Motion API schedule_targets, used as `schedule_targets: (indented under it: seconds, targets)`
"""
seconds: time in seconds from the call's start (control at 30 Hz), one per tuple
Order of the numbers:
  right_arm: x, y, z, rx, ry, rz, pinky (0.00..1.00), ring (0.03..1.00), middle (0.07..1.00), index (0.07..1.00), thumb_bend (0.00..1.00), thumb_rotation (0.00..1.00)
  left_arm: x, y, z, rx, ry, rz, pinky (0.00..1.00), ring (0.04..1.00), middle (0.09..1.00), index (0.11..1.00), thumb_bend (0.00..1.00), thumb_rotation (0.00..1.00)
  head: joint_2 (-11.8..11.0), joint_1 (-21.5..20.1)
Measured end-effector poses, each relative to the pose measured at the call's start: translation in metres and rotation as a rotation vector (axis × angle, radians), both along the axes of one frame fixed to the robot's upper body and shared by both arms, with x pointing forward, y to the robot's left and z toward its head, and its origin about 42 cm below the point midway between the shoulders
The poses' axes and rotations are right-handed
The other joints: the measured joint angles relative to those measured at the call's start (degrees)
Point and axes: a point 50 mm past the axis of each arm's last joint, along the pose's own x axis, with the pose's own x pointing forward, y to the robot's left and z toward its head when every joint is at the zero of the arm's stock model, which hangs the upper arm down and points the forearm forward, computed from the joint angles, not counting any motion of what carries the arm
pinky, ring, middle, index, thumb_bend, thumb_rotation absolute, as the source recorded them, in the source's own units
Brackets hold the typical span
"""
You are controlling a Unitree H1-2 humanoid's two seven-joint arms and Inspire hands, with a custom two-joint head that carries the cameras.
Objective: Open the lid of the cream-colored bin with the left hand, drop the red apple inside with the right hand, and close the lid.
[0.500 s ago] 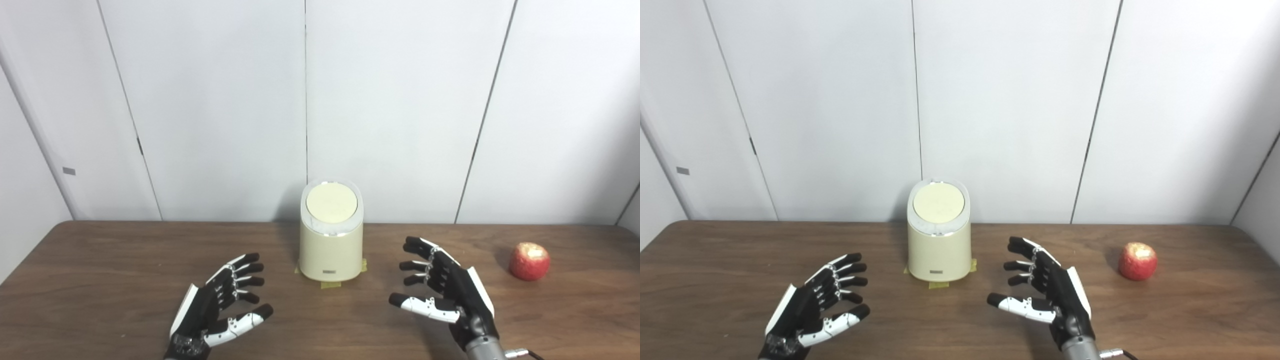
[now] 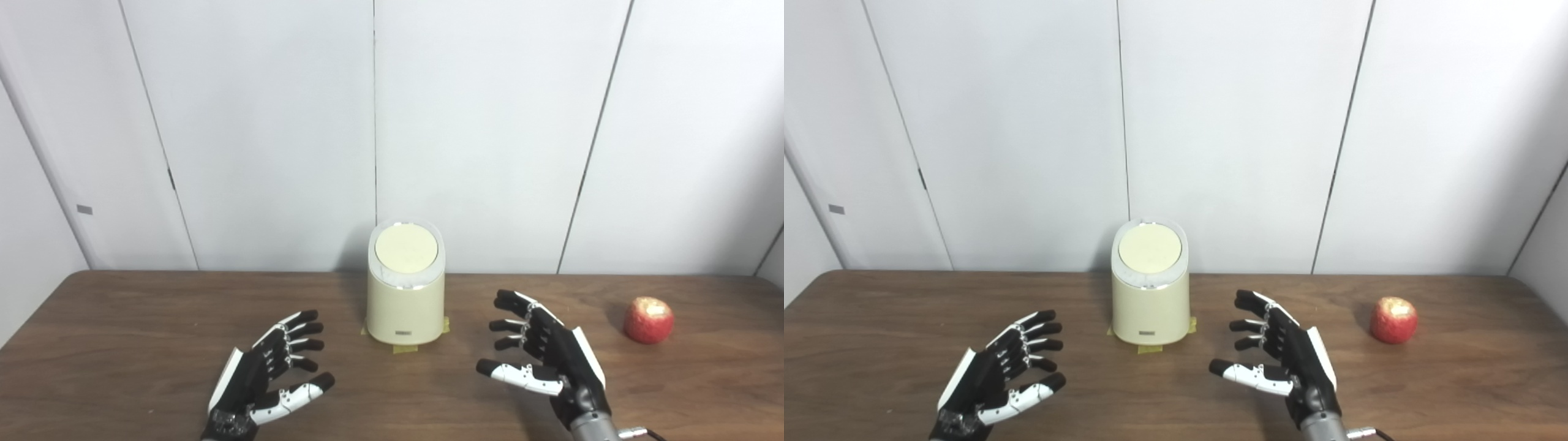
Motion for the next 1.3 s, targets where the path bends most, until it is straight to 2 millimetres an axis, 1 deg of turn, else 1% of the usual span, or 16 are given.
schedule_targets:
  seconds: [0.07, 0.2, 0.27, 0.33, 0.43, 0.53, 0.63, 0.73, 0.8, 0.97, 1.07, 1.23, 1.3]
  targets:
    - [0.0, 0.0, 0.0, 0.001, 0.0, 0.0, 0.55, 0.676, 0.789, 0.772, 0.8, 0.14, 0.0, 0.0, 0.0, -0.001, -0.001, 0.001, 0.59, 0.735, 0.801, 0.855, 0.73, 0.25, -0.18, 0.09]
    - [0.002, 0.001, -0.002, 0.004, 0.006, 0.001, 0.55, 0.675, 0.788, 0.769, 0.8, 0.14, 0.002, -0.002, 0.001, -0.018, -0.008, 0.017, 0.6, 0.767, 0.821, 0.898, 0.73, 0.28, -0.7, 0.53]
    - [0.003, 0.001, -0.003, 0.01, 0.011, 0.003, 0.56, 0.674, 0.781, 0.766, 0.81, 0.13, 0.004, -0.006, 0.003, -0.028, -0.017, 0.031, 0.62, 0.79, 0.85, 0.966, 0.75, 0.34, -0.97, 0.88]
    - [0.007, 0.002, -0.007, 0.025, 0.023, 0.004, 0.56, 0.672, 0.777, 0.765, 0.81, 0.13, 0.01, -0.009, 0.01, -0.01, -0.037, 0.036, 0.65, 0.802, 0.864, 0.993, 0.75, 0.37, -1.23, 0.97]
    - [0.009, 0.002, -0.01, 0.027, 0.028, 0.006, 0.56, 0.67, 0.778, 0.765, 0.81, 0.14, 0.026, -0.013, 0.032, 0.019, -0.081, 0.045, 0.7, 0.824, 0.875, 1.0, 0.77, 0.37, -1.49, 1.4]
    - [0.011, 0.003, -0.011, 0.027, 0.031, 0.007, 0.57, 0.678, 0.785, 0.763, 0.81, 0.15, 0.044, -0.016, 0.058, 0.035, -0.113, 0.068, 0.75, 0.848, 0.882, 1.0, 0.8, 0.41, -1.67, 1.67]
    - [0.013, 0.004, -0.008, 0.034, 0.022, 0.01, 0.56, 0.681, 0.783, 0.761, 0.82, 0.15, 0.064, -0.021, 0.081, 0.054, -0.125, 0.092, 0.84, 0.865, 0.901, 1.0, 0.81, 0.41, -1.84, 1.67]
    - [0.014, 0.004, -0.007, 0.041, 0.017, 0.012, 0.56, 0.68, 0.785, 0.764, 0.81, 0.15, 0.078, -0.027, 0.099, 0.053, -0.124, 0.097, 0.88, 0.89, 0.919, 1.0, 0.82, 0.4, -1.93, 1.67]
    - [0.014, 0.005, -0.007, 0.039, 0.016, 0.013, 0.56, 0.676, 0.782, 0.76, 0.82, 0.15, 0.087, -0.03, 0.108, 0.059, -0.111, 0.109, 0.9, 0.909, 0.93, 1.0, 0.82, 0.4, -1.93, 1.58]
    - [0.013, 0.005, -0.007, 0.034, 0.015, 0.008, 0.56, 0.671, 0.786, 0.759, 0.83, 0.15, 0.105, -0.041, 0.128, 0.083, -0.105, 0.101, 0.9, 0.917, 0.936, 1.0, 0.87, 0.39, -1.85, 1.32]
    - [0.013, 0.005, -0.007, 0.036, 0.015, 0.008, 0.56, 0.677, 0.79, 0.758, 0.83, 0.16, 0.116, -0.049, 0.132, 0.12, -0.099, 0.098, 0.85, 0.897, 0.92, 1.0, 0.89, 0.38, -1.76, 1.06]
    - [0.013, 0.006, -0.007, 0.037, 0.015, 0.008, 0.57, 0.682, 0.79, 0.759, 0.82, 0.16, 0.131, -0.058, 0.136, 0.158, -0.089, 0.11, 0.83, 0.886, 0.91, 1.0, 0.91, 0.36, -1.76, 0.88]
    - [0.013, 0.006, -0.007, 0.037, 0.015, 0.008, 0.56, 0.681, 0.789, 0.756, 0.82, 0.16, 0.135, -0.062, 0.137, 0.169, -0.087, 0.124, 0.82, 0.894, 0.913, 1.0, 0.9, 0.36, -1.85, 0.79]
